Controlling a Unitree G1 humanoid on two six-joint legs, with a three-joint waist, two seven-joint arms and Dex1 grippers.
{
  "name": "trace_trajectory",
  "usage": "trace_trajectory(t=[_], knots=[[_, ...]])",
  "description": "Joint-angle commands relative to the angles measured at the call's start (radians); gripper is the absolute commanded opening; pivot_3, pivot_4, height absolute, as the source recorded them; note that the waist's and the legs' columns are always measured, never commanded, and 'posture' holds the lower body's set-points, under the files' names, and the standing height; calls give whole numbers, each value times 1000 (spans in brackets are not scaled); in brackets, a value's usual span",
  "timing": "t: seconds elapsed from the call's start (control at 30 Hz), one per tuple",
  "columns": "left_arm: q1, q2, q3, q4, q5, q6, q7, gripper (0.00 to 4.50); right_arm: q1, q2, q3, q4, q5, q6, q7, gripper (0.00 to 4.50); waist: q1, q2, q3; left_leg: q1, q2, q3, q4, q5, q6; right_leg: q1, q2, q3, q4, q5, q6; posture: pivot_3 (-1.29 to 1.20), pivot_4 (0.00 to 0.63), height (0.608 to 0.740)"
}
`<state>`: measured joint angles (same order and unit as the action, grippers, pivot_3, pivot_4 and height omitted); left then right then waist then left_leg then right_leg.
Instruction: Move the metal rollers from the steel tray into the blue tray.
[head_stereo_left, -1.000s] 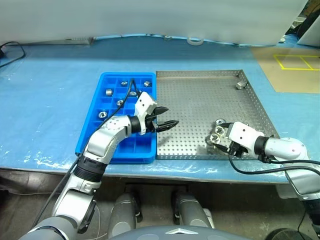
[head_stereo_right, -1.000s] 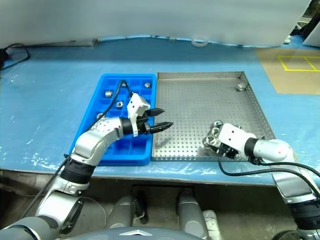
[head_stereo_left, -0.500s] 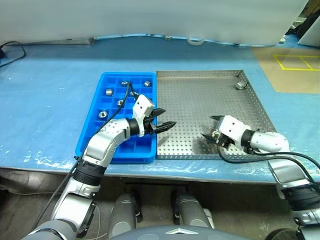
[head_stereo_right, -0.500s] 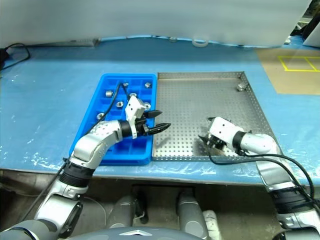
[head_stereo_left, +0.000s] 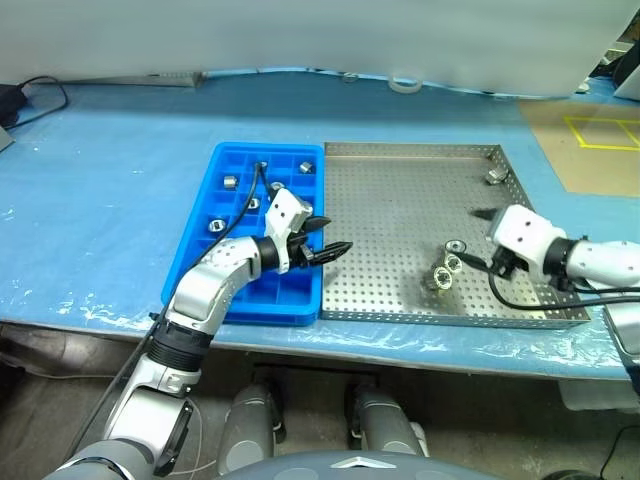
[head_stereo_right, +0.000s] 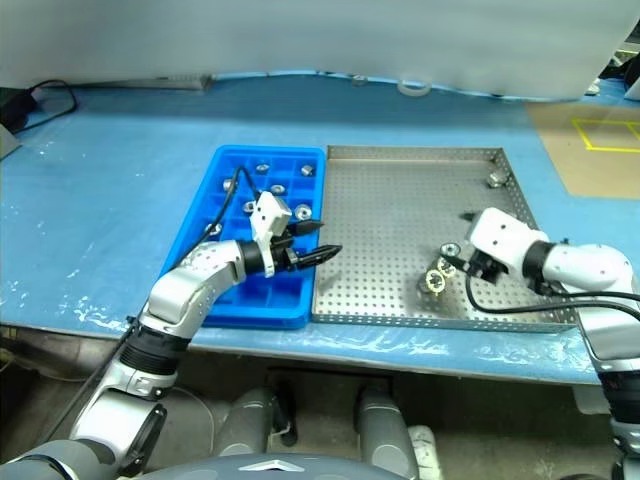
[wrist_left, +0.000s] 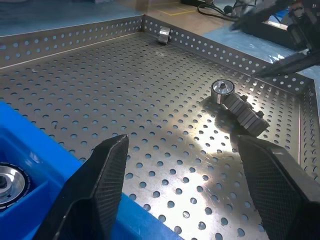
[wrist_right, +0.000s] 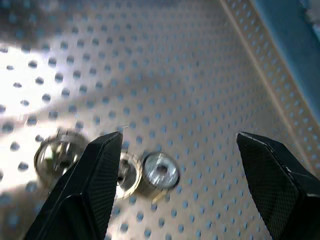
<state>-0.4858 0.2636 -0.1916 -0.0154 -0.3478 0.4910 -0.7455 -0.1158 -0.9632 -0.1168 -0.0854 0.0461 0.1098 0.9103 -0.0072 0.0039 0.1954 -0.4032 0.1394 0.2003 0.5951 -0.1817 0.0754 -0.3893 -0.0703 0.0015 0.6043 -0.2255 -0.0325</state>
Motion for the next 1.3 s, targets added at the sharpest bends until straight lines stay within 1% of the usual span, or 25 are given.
trace_trajectory(t=[0.03,0.13,0.33,0.47,0.63,0.77,0.97,1.07,1.17,1.3], knots=[[-2,4,15,-27,-3,-10,-2,3652,43,-26,-9,-5,-27,-68,9,3829,-3,0,0,0,0,0,0,0,0,0,0,0,0,0,0,-222,150,740],[-3,5,14,-26,-1,-11,-1,3652,50,-11,4,-4,-43,-83,-6,3829,-11,0,0,0,-1,0,0,0,0,0,-1,0,0,0,0,-224,150,740],[-7,5,13,-21,1,-13,-3,3652,28,31,39,-5,-59,-82,-32,3829,-7,0,0,0,0,0,0,0,0,-1,-1,-1,1,0,0,-223,150,740],[-9,4,11,-19,3,-17,-2,3652,22,51,81,19,-109,-112,-64,3829,-7,0,0,-2,-1,0,0,0,1,-1,-3,-1,0,0,0,-220,150,740],[-8,0,14,-19,3,-16,3,3652,20,85,94,8,-103,-112,-79,3829,-7,0,0,-1,-1,0,0,0,1,-1,-3,-1,0,0,0,-220,150,740],[-11,0,14,-16,0,-11,0,3652,-22,121,126,12,-114,-110,-92,3829,-11,0,0,-1,-1,0,0,0,1,-1,-3,-1,0,0,0,-220,150,740],[-15,-4,11,-11,3,-15,1,3652,-184,236,188,97,-153,-100,-163,3829,-13,0,0,-2,-1,0,0,0,0,-3,-3,-1,1,0,0,-222,150,740],[-13,-8,9,-10,6,-19,2,3652,-231,284,219,118,-158,-94,-170,3829,-8,0,0,-3,-1,1,-1,0,1,-4,-3,-1,1,0,0,-207,150,740],[-10,-10,10,-9,8,-22,6,3652,-237,293,237,134,-166,-101,-162,3829,-1,0,0,-6,-1,1,-1,2,3,-6,-3,-2,1,0,0,-200,150,740],[-1,-12,15,-12,8,-22,13,3652,-229,265,232,167,-162,-116,-147,3829,-1,0,0,-10,-2,1,0,1,5,-9,-4,-2,1,0,0,-191,150,740]])
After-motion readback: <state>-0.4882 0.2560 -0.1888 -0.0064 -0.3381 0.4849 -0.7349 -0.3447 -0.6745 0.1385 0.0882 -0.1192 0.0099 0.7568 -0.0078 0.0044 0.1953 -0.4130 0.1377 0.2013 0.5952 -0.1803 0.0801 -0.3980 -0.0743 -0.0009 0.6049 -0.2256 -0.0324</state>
